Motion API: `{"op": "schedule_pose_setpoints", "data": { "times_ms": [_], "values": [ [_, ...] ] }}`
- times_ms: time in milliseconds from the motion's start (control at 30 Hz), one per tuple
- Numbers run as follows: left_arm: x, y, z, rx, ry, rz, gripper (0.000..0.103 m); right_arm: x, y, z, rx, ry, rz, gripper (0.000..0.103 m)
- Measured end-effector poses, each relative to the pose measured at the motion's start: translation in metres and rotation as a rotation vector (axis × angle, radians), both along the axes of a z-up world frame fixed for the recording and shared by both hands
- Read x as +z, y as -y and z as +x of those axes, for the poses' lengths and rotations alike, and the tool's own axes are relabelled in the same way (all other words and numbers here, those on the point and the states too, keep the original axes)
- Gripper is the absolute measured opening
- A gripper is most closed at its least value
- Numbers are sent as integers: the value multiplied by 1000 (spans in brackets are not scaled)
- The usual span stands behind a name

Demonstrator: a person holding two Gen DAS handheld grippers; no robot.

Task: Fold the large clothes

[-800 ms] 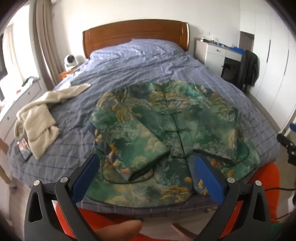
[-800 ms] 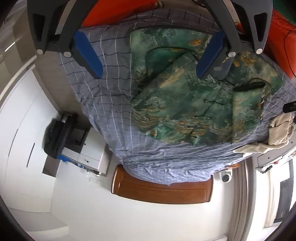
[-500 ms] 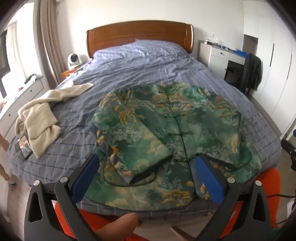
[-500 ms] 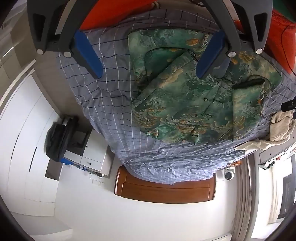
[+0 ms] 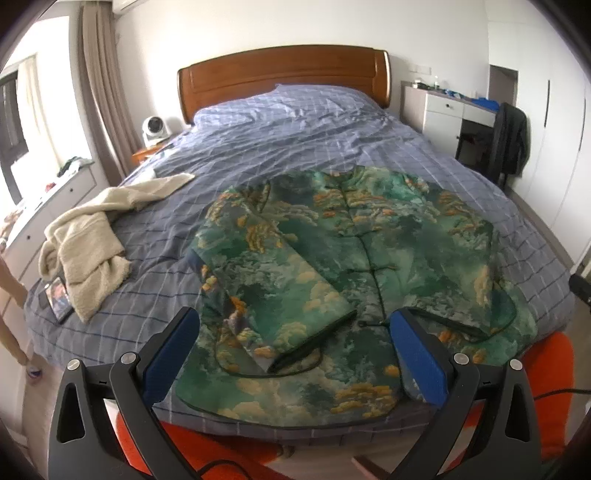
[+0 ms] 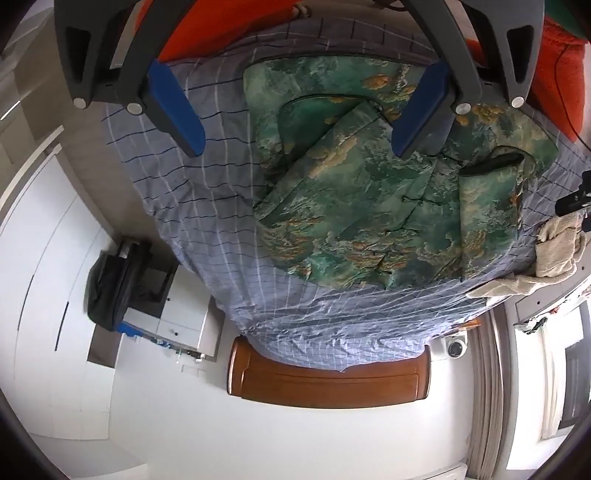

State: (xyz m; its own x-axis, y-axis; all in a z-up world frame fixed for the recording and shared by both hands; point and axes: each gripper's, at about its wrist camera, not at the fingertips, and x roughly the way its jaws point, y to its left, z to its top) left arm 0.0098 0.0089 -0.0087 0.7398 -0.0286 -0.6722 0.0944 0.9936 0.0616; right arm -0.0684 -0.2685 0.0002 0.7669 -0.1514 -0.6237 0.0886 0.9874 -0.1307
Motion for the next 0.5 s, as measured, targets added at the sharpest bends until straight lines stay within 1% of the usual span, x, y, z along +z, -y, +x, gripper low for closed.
{"op": "schedule_pose_setpoints", "data": {
  "times_ms": [100, 267, 367, 500],
  "values": [
    [1, -1, 0, 4, 9, -7, 103, -1, -3, -2, 17, 6, 6, 102],
    [-1, 2, 2, 1, 2, -10, 103, 2, -4, -5, 10, 27, -9, 102],
    [-4, 4, 1, 0, 2, -2, 103, -2, -3, -5, 16, 8, -5, 102],
    [-6, 4, 1, 7, -3, 3, 103, -9, -8, -3, 39, -17, -23, 102]
  ]
}}
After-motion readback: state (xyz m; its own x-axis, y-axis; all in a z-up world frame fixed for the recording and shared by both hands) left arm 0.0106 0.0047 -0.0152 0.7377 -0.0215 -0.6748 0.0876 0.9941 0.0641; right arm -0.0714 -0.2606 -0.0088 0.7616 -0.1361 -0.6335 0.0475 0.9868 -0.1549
